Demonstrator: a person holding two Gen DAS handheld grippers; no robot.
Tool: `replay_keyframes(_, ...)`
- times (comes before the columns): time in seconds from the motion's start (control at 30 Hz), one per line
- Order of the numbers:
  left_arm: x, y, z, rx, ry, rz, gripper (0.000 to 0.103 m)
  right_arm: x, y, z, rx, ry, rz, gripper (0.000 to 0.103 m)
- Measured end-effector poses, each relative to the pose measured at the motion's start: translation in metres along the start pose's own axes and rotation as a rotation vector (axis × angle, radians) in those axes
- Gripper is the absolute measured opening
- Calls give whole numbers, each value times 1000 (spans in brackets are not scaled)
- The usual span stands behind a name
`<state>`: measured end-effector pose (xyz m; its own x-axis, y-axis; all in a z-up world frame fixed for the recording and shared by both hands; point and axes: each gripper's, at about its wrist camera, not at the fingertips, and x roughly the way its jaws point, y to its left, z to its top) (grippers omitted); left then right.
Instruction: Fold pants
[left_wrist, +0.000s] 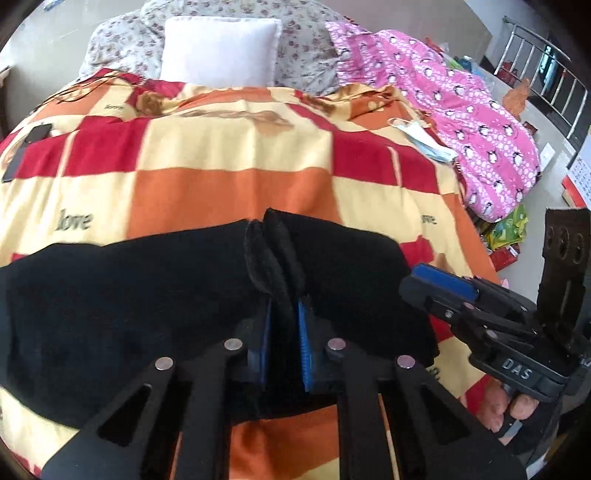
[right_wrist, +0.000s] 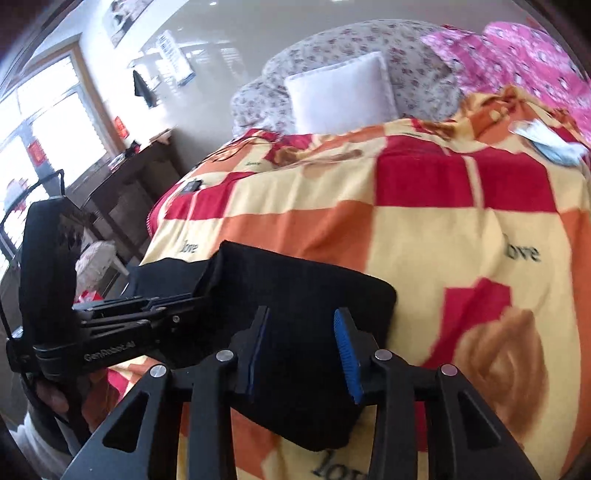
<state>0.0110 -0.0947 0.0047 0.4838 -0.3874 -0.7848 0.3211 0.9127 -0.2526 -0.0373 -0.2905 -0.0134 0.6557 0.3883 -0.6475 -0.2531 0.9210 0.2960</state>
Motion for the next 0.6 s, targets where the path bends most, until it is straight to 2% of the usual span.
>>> replay_keyframes(0.13,14,10,-13,-18,28,63,11,38,10,-4,-27,75,-10,37)
replay_keyframes(0.23,22,15,-15,-43,23,76,16,51,16,-7,-55,75,-33,37)
replay_keyframes(0.37,18,12,-12,-28,-5,120,25,42,22,-4,-73,86,-48,37)
replay_keyframes(0.5,7,14,-14,-30,-43,158,47,20,24,-8,-84,67,-53,40)
replay_keyframes(0.6,1,16,-16,-39,-60,162,52,10,26,-16,-96,76,-62,40)
